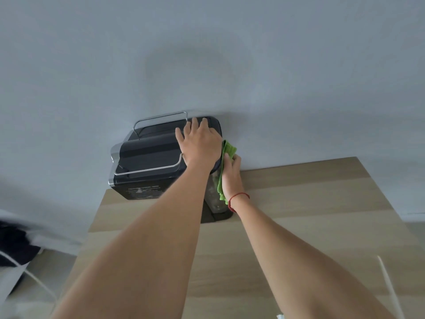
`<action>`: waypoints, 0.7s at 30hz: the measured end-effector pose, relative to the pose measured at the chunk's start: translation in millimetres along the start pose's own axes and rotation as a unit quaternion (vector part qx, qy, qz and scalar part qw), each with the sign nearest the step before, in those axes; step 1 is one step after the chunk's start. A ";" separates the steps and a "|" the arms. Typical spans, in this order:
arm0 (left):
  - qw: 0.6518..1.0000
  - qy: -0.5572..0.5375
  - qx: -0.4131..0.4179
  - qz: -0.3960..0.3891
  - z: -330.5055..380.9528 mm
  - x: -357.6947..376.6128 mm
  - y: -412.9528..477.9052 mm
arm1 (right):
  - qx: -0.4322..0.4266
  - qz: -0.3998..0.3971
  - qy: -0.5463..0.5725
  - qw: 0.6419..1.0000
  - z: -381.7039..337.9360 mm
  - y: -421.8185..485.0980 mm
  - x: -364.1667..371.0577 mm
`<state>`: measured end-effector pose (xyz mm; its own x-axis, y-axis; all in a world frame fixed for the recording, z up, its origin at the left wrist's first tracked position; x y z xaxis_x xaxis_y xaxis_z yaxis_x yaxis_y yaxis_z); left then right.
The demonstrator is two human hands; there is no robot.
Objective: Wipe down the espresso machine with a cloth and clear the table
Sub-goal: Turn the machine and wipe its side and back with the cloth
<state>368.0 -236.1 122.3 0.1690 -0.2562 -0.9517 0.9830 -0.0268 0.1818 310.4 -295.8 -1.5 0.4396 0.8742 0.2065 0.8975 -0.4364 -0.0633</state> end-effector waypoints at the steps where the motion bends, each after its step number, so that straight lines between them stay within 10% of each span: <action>1: 1.000 0.001 0.000 0.001 0.3 0.0 0.5 | 0.010 0.013 0.025 1.000 4.6 3.6 2.6; 12: 1.000 0.000 -0.011 0.012 -2.1 4.6 2.5 | 0.230 0.048 0.053 0.970 127.8 3.1 -3.0; 21: 1.000 -0.007 -0.004 0.016 -2.1 1.7 1.5 | 0.196 0.039 0.052 0.978 36.1 16.7 -0.5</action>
<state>369.9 -234.4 120.5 0.1985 -0.2711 -0.9419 0.9779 -0.0099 0.2089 326.5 -295.8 -37.9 0.5198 0.8063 0.2823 0.8144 -0.3678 -0.4489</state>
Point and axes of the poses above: each hand's wrist, its own y-axis towards the middle knuckle, its own x-axis out of the palm, z = x × y, the point moved 8 cm from there along y, towards the middle knuckle, and after that the axes turned 7 degrees about -x, right-handed, at the moved point
